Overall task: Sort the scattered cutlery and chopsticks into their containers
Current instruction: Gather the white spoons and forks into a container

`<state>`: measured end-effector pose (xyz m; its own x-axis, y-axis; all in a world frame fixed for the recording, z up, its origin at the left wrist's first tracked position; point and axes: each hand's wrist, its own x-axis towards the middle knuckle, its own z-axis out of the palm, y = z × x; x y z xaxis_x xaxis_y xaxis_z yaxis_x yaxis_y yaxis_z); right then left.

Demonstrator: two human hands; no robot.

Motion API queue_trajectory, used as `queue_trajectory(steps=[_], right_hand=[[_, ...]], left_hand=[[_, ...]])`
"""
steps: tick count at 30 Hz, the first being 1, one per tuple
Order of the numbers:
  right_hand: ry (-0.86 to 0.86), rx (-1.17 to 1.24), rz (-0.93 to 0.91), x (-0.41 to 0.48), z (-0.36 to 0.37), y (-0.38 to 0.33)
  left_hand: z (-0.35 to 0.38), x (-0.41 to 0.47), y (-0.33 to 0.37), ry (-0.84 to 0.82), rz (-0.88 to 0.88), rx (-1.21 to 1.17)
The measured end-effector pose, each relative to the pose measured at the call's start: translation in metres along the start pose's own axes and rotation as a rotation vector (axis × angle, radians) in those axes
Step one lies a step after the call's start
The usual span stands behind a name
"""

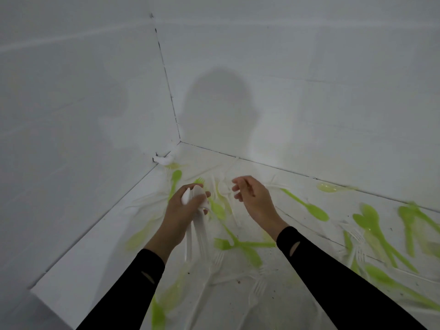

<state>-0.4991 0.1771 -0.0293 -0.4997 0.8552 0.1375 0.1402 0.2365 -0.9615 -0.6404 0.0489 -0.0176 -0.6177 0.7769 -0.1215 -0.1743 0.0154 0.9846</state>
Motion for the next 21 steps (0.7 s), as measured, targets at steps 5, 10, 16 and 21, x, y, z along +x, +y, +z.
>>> queue_trajectory(steps=[5, 10, 16, 21], right_hand=[[-0.11, -0.39, 0.001, -0.004, 0.01, 0.045], [-0.198, -0.527, -0.026, 0.013, 0.025, 0.05], [-0.229, -0.71, -0.074, 0.042, 0.043, 0.046], [-0.213, -0.963, -0.064, 0.071, 0.056, 0.047]], left_hand=[[-0.018, 0.002, -0.006, 0.012, -0.002, -0.07], [-0.037, 0.01, 0.006, 0.129, 0.033, -0.046], [-0.093, 0.027, 0.021, 0.318, 0.11, 0.136], [-0.147, 0.053, 0.015, 0.427, 0.029, 0.371]])
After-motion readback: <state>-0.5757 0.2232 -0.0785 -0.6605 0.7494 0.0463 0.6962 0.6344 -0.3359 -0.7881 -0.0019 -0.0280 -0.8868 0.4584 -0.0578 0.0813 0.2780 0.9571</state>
